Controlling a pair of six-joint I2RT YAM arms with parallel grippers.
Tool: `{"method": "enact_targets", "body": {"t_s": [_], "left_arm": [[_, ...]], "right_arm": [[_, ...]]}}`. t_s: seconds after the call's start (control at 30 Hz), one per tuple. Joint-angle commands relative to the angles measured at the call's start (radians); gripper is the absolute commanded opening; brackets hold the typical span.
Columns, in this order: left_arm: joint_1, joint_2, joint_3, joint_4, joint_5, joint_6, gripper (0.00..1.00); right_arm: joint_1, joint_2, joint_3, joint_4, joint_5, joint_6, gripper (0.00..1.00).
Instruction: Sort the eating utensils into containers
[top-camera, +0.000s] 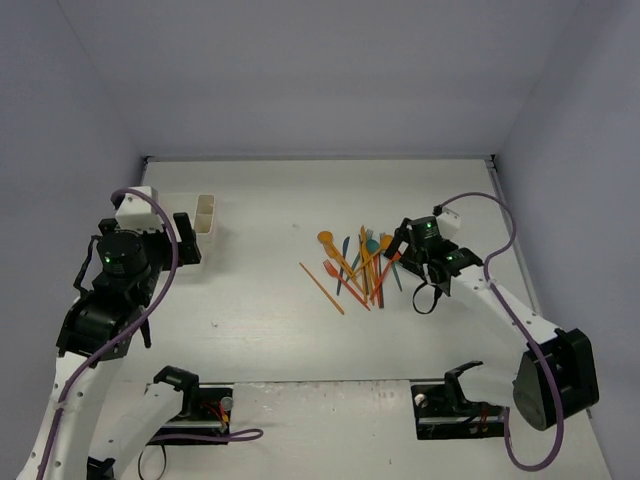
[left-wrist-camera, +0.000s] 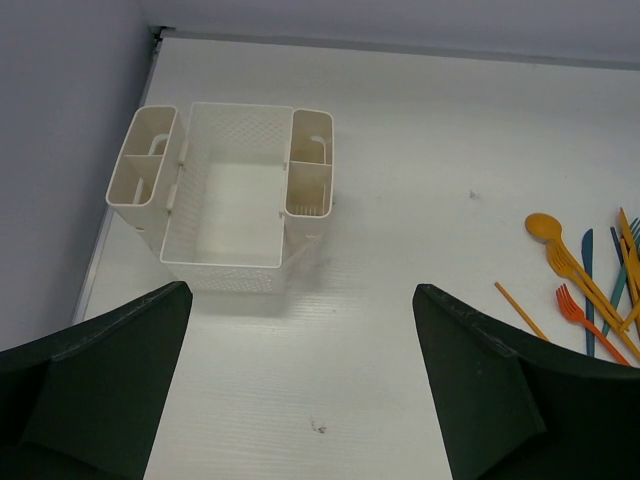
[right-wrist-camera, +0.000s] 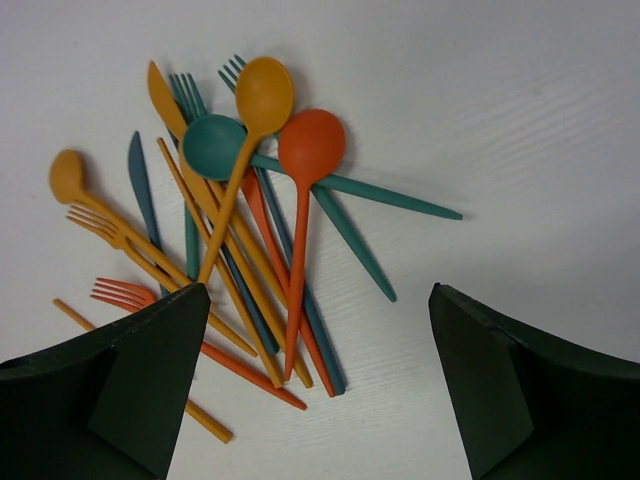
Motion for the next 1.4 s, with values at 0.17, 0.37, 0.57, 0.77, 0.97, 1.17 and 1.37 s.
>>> {"method": "enact_targets", "body": {"t_s": [0.17,0.37,0.57,0.77,0.97,1.17,1.37], "left_arm": [[-0.004,0.035,0.012,0.029,0.026,-0.068,0.91],[-0.003,0.026,0.003,0.021,0.045,-0.097,0.91],[-0.005,0.032,0.005,0.016,0.065,-0.115,0.91],[-0.005,0.029,-0.002,0.002,0.068,-0.12,0.91],[-0.003,0.026,-0.001,-0.001,0.074,-0.121,0.91],[-0.005,0.063,0.056,0.002,0.129,-0.145,0.91],[-0.007,0.15,0.181,0.025,0.292,-0.213,0.91]], "right_arm": [[0.066,0.227,0.069,0.009,0.085,0.166,0.64],[0.071,0.334,0.11,0.012,0.102,0.204,0.49],[0.072,0.407,0.157,0.021,0.107,0.215,0.38],[0.074,0.444,0.159,0.033,0.12,0.227,0.31],[0.081,0.42,0.148,0.033,0.162,0.218,0.09],[0.111,0.298,0.199,0.031,0.214,0.067,0.0],[0.193,0.102,0.258,0.112,0.163,-0.235,0.0]]}}
